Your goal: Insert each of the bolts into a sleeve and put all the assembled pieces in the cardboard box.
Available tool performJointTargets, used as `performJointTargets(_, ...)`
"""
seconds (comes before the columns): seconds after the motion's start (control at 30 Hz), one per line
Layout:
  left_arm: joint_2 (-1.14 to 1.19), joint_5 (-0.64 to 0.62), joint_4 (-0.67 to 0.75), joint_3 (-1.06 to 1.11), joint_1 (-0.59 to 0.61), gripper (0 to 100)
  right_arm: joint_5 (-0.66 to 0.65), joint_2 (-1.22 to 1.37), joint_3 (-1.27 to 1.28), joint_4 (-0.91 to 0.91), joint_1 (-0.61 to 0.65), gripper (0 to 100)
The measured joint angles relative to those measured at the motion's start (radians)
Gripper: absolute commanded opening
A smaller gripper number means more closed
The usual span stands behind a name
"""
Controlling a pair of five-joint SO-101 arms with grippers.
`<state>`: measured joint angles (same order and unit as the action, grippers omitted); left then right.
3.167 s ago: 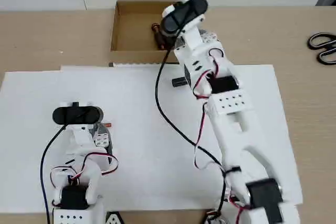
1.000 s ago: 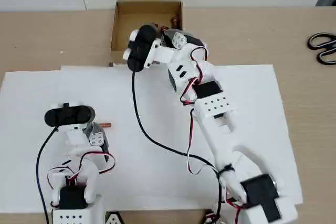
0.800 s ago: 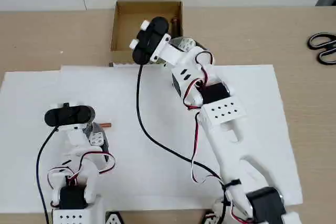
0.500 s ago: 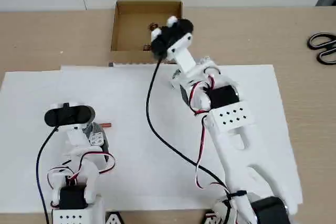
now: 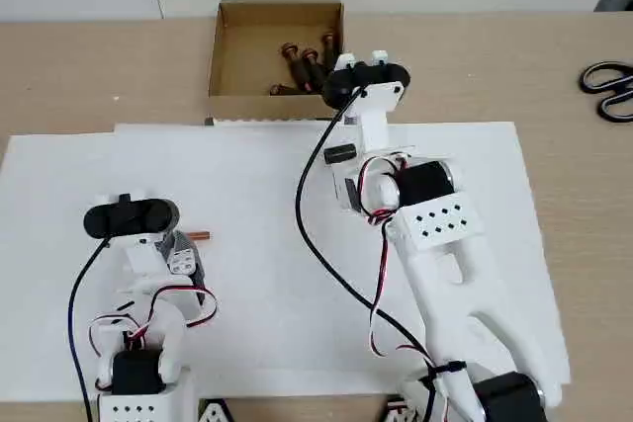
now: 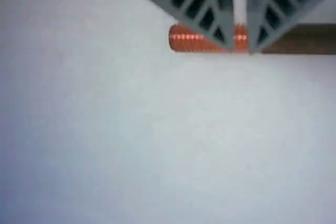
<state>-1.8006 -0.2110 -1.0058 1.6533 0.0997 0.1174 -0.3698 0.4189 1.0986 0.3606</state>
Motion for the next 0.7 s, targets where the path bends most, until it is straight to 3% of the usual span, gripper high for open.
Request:
performJointTargets(0.23, 0.0, 0.0, 0.0, 0.0, 0.0, 1, 0.0, 0.19, -0.236, 0.127, -0.048, 0.4)
performJointTargets(0.47, 0.0, 0.0, 0.0, 0.0, 0.0, 1, -0.005, 0.594, -0.741, 0.43, -0.115, 0.4)
performJointTargets(0.57, 0.0, 0.0, 0.0, 0.0, 0.0, 1, -0.112, 0.747, -0.987, 0.532, -0.112, 0.4)
performJointTargets(0.7, 0.0, 0.0, 0.0, 0.0, 0.0, 1, -0.299, 0.898, -1.226, 0.542, -0.11, 0.4)
